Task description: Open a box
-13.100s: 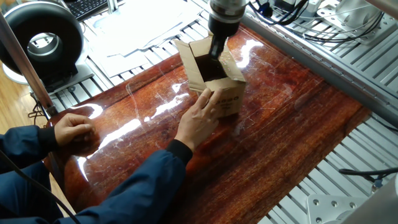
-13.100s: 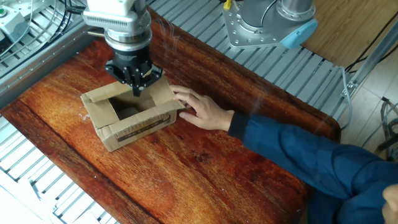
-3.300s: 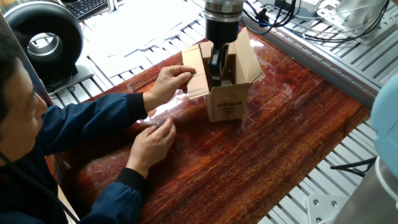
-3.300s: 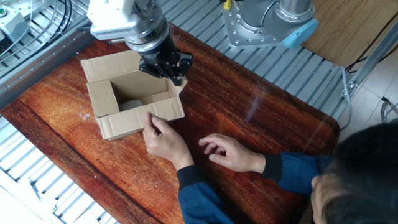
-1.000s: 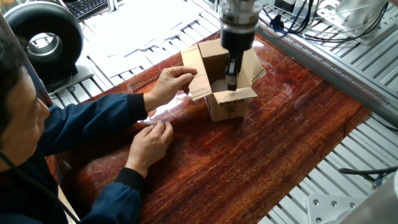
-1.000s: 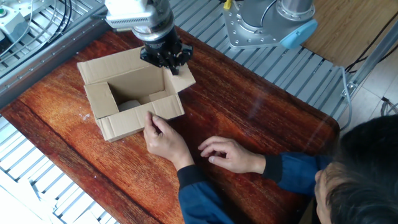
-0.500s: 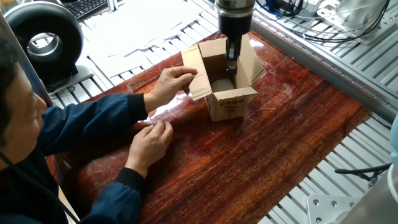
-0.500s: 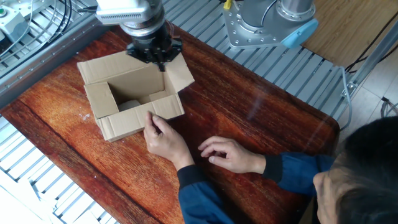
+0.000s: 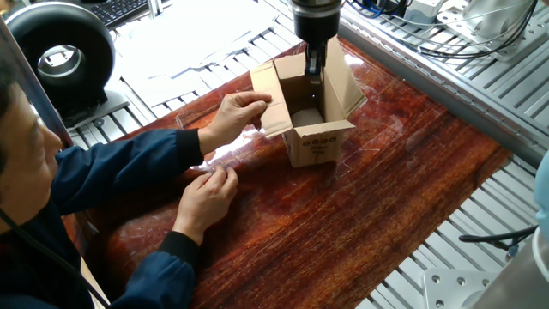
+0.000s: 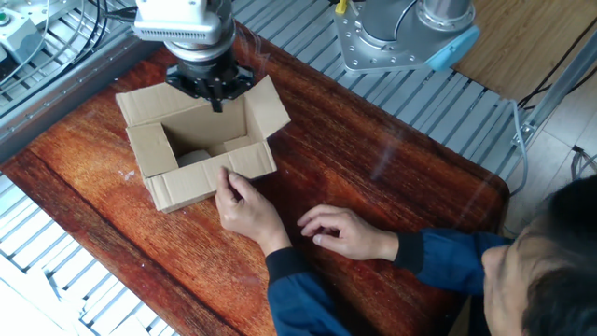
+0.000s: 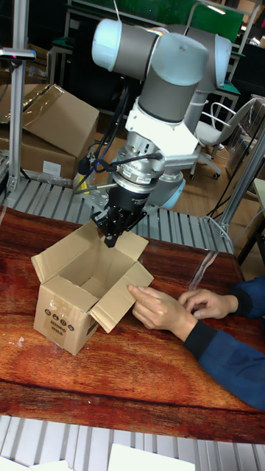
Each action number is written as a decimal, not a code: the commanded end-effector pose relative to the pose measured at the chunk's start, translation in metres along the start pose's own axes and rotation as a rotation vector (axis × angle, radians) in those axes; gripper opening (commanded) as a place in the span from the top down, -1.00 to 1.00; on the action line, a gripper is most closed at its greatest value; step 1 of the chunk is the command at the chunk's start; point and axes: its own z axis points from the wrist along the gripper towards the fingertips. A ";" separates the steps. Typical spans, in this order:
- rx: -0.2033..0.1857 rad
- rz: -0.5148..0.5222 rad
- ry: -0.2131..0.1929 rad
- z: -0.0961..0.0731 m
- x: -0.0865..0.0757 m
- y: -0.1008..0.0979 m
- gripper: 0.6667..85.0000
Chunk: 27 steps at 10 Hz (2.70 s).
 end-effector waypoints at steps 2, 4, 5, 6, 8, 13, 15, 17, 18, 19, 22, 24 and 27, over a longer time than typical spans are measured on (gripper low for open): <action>0.054 0.029 -0.011 -0.003 -0.005 -0.014 0.99; 0.063 0.000 -0.025 -0.003 -0.008 -0.016 0.99; 0.062 -0.018 -0.029 -0.002 -0.014 -0.041 0.99; 0.051 -0.034 -0.031 0.001 -0.019 -0.062 0.99; 0.039 -0.050 -0.033 0.003 -0.028 -0.092 0.99; 0.065 0.085 -0.057 0.029 -0.041 -0.055 0.99; 0.100 0.083 -0.067 0.051 -0.046 -0.053 0.99; 0.114 0.068 -0.070 0.064 -0.048 -0.058 0.99; 0.116 0.067 -0.065 0.066 -0.047 -0.059 0.99; 0.110 0.062 -0.067 0.069 -0.047 -0.057 0.99; 0.120 0.060 -0.081 0.071 -0.049 -0.060 0.99; 0.184 -0.005 -0.084 0.060 -0.050 -0.091 0.99; 0.223 -0.046 -0.024 0.031 -0.040 -0.113 0.99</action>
